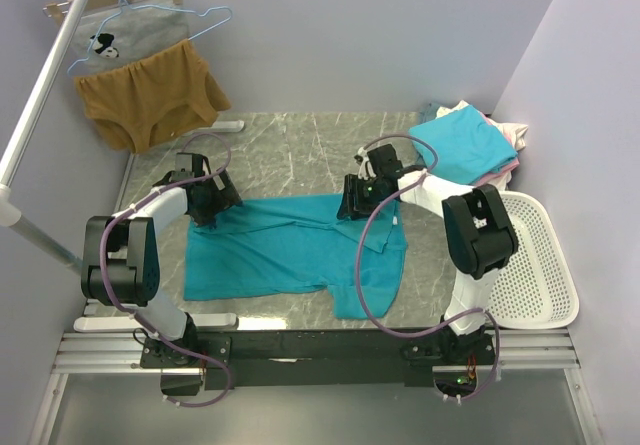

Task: Fold and stack the t-shirts
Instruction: Fold the flattened tshirt in 1/3 of the way

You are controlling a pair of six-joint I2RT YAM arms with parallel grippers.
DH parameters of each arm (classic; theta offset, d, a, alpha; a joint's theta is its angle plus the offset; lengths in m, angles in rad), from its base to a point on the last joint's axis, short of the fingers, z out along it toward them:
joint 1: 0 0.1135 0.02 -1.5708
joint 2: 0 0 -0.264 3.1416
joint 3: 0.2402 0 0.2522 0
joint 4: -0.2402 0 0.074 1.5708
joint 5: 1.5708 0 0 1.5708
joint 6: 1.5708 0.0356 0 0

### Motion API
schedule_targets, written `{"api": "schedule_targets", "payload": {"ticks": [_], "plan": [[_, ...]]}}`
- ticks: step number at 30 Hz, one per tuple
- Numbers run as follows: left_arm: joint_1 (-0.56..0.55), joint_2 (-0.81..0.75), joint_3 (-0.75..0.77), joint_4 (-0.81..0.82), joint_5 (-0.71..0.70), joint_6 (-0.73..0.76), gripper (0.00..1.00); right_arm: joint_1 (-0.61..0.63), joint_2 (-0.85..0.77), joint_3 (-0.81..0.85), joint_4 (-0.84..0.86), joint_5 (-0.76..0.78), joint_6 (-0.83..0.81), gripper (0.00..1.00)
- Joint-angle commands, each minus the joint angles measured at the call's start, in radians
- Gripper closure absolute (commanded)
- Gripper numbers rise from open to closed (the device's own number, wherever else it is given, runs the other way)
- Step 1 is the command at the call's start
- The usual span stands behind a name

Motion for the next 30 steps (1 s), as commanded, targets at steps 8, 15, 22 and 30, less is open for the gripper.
{"api": "schedule_targets", "payload": {"ticks": [8, 15, 22, 30], "plan": [[-0.005, 0.005, 0.019, -0.004, -0.01, 0.022, 0.0, 0.037, 0.025, 0.072, -0.037, 0.059, -0.043, 0.75], [-0.004, 0.02, 0.02, -0.004, 0.001, 0.022, 0.0, 0.039, -0.029, 0.054, -0.061, 0.056, -0.052, 0.96], [-0.005, 0.026, 0.019, -0.003, 0.006, 0.019, 0.01, 0.077, -0.153, -0.038, -0.074, 0.051, 0.009, 0.97], [-0.007, 0.062, 0.017, 0.003, 0.021, 0.012, 0.01, 0.224, -0.215, -0.147, -0.064, 0.044, 0.14, 0.78]]}}
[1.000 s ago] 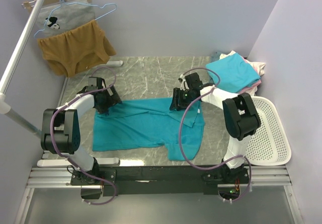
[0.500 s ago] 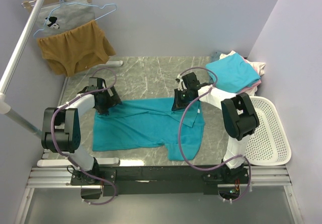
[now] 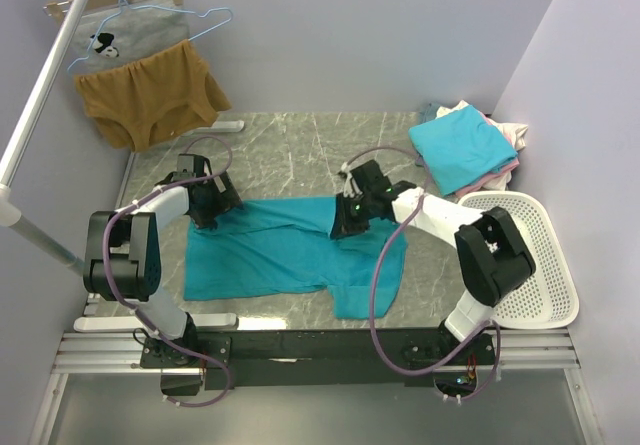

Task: Fold and stack the t-shirts
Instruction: Fold the flattened tshirt in 1/3 of the way

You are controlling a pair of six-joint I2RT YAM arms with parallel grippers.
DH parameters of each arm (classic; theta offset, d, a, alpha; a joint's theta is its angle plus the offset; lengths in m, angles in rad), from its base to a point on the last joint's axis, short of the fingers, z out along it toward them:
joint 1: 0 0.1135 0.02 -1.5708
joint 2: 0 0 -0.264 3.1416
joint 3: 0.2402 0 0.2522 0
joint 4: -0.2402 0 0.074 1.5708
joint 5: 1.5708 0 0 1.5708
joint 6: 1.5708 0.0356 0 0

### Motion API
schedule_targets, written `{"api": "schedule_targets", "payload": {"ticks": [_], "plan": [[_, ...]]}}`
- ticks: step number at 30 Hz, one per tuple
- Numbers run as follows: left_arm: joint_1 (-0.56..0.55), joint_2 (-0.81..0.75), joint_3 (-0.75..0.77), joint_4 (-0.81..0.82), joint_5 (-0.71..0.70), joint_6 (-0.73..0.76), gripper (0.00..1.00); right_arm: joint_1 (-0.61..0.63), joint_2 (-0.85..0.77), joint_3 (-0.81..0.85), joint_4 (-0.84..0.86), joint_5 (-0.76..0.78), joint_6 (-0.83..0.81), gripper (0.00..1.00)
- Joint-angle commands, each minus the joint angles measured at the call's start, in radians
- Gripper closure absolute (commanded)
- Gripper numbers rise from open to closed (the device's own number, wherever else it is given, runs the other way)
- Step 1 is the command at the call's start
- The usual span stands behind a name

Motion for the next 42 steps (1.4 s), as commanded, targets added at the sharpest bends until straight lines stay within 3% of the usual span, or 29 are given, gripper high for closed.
{"api": "schedule_targets", "payload": {"ticks": [1, 4, 6, 11, 18, 21, 23, 29, 42], "plan": [[-0.008, 0.03, 0.018, 0.009, 0.018, 0.006, 0.0, 0.091, -0.04, -0.057, -0.015, -0.007, 0.083, 0.64], [-0.01, 0.03, 0.021, 0.006, 0.021, 0.008, 0.0, 0.102, -0.092, -0.081, -0.037, 0.059, 0.089, 0.6], [-0.012, 0.029, 0.022, 0.009, 0.021, 0.008, 0.01, 0.1, -0.135, -0.068, -0.07, 0.154, 0.072, 0.48], [-0.012, 0.001, 0.026, 0.006, 0.006, 0.008, 0.01, 0.051, -0.209, -0.005, -0.126, 0.382, 0.038, 0.4], [-0.012, -0.046, 0.047, -0.028, -0.025, 0.015, 0.01, -0.176, -0.059, 0.03, 0.023, 0.254, 0.008, 0.43], [-0.012, -0.04, 0.039, -0.04, -0.043, 0.014, 0.01, -0.217, 0.048, 0.093, 0.06, 0.202, 0.015, 0.44], [-0.012, -0.039, 0.038, -0.059, -0.06, 0.009, 0.0, -0.222, 0.105, 0.127, 0.035, 0.244, 0.014, 0.46], [-0.012, -0.095, 0.012, -0.1, -0.111, 0.001, 0.01, -0.297, 0.124, 0.113, 0.043, 0.315, 0.023, 0.44], [-0.004, -0.117, -0.05, -0.099, -0.154, -0.032, 0.01, -0.429, 0.165, 0.095, 0.13, 0.177, -0.025, 0.43]]}}
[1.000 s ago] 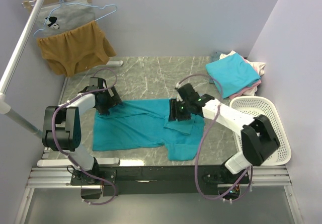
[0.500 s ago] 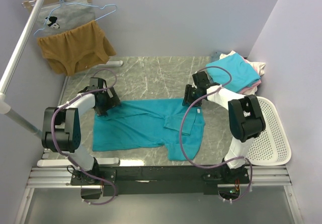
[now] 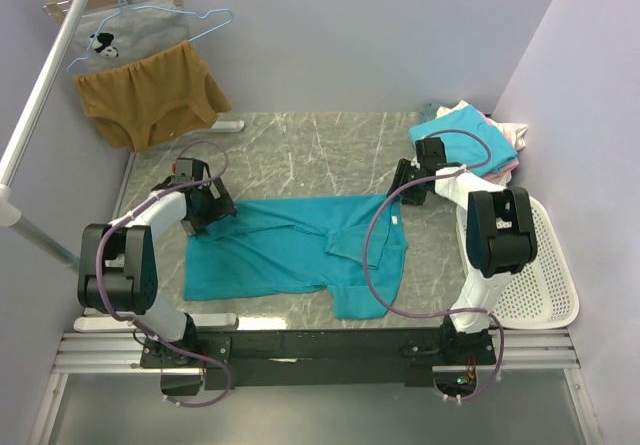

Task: Fold and stack the t-shirts
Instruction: Fold the flattened tshirt in 1/3 of the way

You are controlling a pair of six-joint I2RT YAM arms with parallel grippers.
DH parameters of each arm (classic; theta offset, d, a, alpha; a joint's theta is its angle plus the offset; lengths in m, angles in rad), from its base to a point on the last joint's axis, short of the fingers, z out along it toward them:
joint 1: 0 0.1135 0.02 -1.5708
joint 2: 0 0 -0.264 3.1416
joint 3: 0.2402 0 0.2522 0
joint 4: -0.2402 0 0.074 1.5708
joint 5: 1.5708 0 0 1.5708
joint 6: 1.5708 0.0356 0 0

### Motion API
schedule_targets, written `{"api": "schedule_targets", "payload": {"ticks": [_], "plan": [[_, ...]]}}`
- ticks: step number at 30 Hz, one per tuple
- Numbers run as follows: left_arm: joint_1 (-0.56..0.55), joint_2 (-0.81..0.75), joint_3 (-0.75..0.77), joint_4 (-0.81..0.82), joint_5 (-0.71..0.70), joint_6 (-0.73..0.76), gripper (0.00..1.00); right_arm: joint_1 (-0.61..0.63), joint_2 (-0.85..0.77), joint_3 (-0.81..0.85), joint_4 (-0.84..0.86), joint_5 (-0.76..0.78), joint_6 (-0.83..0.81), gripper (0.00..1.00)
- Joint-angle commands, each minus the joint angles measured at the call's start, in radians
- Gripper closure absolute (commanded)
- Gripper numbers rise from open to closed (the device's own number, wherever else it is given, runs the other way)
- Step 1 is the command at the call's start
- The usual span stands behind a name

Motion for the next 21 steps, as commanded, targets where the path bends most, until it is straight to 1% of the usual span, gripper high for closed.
{"api": "schedule_targets", "payload": {"ticks": [1, 5, 6, 9, 10, 12, 16, 19, 21], "plan": [[0.004, -0.034, -0.02, 0.004, -0.022, -0.021, 0.01, -0.007, 0.021, 0.027, 0.058, -0.071, -0.019, 0.43], [0.015, -0.05, -0.023, 0.001, -0.022, -0.021, 0.01, -0.007, 0.016, 0.025, 0.081, -0.109, -0.018, 0.44], [0.018, -0.048, -0.02, -0.002, -0.05, -0.021, 0.01, -0.007, 0.016, 0.019, 0.095, -0.118, -0.016, 0.44], [0.024, -0.05, -0.017, -0.002, -0.051, -0.018, 0.01, -0.009, 0.032, 0.024, 0.107, -0.144, -0.018, 0.5], [0.024, -0.05, -0.018, 0.001, -0.05, -0.018, 0.01, -0.009, 0.039, 0.022, 0.118, -0.154, -0.015, 0.6], [0.026, -0.045, -0.026, 0.007, -0.045, -0.021, 0.01, -0.009, 0.05, 0.027, 0.136, -0.183, -0.01, 0.69], [0.029, -0.018, -0.031, 0.035, -0.033, -0.021, 0.0, -0.021, 0.096, 0.065, 0.135, -0.203, 0.005, 1.0], [0.032, 0.004, -0.034, 0.046, -0.039, -0.018, 0.01, -0.032, 0.098, 0.09, 0.141, -0.172, 0.016, 1.0], [0.041, 0.016, -0.031, 0.038, -0.068, -0.007, 0.01, -0.055, 0.096, 0.105, 0.149, -0.157, 0.024, 1.0]]}}
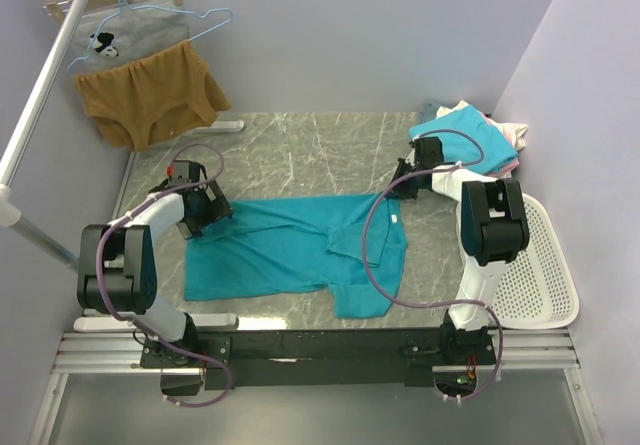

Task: Fold and stack the t-shirts
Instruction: Fold the flattened tshirt in 1/3 of the way

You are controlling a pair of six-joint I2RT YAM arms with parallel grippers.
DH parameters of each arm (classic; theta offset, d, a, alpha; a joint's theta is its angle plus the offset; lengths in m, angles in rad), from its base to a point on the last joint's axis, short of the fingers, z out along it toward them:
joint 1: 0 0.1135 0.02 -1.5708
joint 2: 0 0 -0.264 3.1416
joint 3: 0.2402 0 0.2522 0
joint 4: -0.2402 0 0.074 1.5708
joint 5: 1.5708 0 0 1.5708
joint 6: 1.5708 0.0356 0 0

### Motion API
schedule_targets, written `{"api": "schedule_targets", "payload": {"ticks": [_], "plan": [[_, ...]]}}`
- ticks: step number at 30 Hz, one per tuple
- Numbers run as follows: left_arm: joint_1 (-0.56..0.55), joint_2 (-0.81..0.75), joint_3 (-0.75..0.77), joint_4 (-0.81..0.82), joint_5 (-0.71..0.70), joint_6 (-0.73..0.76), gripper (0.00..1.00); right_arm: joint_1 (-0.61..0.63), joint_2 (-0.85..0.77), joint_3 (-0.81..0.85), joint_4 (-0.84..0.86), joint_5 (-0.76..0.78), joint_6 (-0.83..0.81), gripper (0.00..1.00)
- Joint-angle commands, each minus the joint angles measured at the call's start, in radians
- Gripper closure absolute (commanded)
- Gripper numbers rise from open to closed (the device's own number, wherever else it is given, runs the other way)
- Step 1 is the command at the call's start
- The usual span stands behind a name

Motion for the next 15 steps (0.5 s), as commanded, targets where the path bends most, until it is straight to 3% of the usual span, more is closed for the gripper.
{"api": "schedule_targets", "payload": {"ticks": [1, 11, 12, 14, 15], "plan": [[0.019, 0.025, -0.005, 0.021, -0.046, 0.006, 0.01, -0.043, -0.004, 0.075, 0.043, 0.022, 0.017, 1.0], [0.05, 0.061, 0.009, 0.024, -0.055, 0.014, 0.01, -0.115, 0.064, 0.219, -0.009, 0.059, -0.017, 1.0], [0.05, 0.064, 0.012, 0.035, -0.038, 0.017, 0.01, -0.115, 0.077, 0.227, -0.01, 0.052, -0.026, 0.85], [0.051, 0.062, 0.029, 0.042, -0.031, 0.02, 0.01, -0.115, 0.085, 0.238, -0.012, 0.023, -0.034, 0.68], [0.05, 0.05, 0.034, 0.052, -0.024, 0.018, 0.0, -0.115, 0.07, 0.229, -0.004, 0.021, -0.026, 0.53]]}}
